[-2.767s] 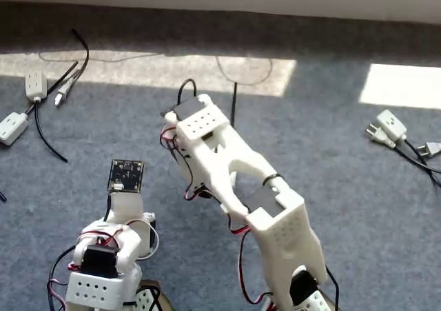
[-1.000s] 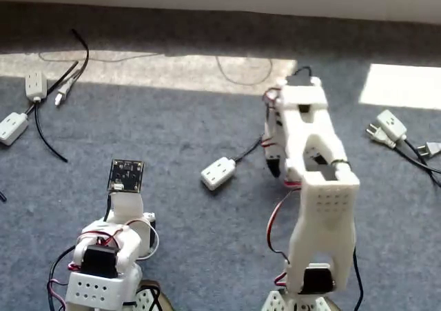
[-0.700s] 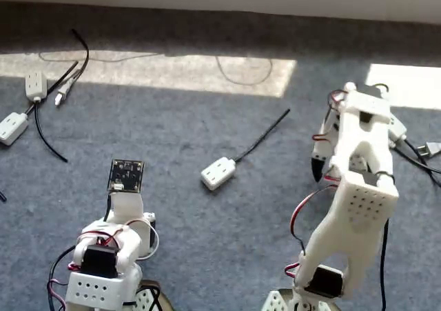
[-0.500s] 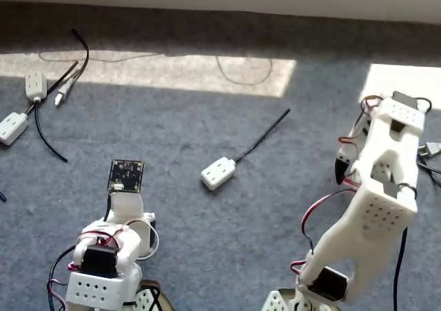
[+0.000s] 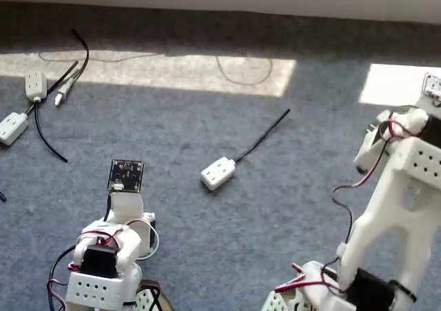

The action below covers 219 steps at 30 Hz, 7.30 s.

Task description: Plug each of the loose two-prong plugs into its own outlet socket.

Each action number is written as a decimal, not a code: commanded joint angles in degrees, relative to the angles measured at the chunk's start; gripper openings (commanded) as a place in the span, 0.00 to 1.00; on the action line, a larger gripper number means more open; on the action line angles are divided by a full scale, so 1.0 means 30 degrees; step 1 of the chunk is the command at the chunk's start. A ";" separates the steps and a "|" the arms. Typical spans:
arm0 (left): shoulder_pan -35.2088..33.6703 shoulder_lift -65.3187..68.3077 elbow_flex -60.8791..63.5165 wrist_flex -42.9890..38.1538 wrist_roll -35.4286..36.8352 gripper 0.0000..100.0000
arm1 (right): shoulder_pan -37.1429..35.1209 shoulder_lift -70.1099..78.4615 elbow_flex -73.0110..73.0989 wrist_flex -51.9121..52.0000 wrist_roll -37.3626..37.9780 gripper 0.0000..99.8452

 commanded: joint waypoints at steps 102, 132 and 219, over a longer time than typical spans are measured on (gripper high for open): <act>-2.1231 5.0505 -5.6513 -0.1817 -0.4806 0.18 | -0.5846 -2.7238 3.1575 -1.1707 0.0996 0.40; -2.1934 6.4923 -6.3751 -0.7912 -0.4777 0.17 | -0.5846 -2.7238 3.1575 -1.1707 0.0996 0.40; -0.6813 3.3773 -2.1963 -0.5509 -1.0901 0.21 | -0.5875 -2.7267 3.1575 -1.1766 0.0996 0.40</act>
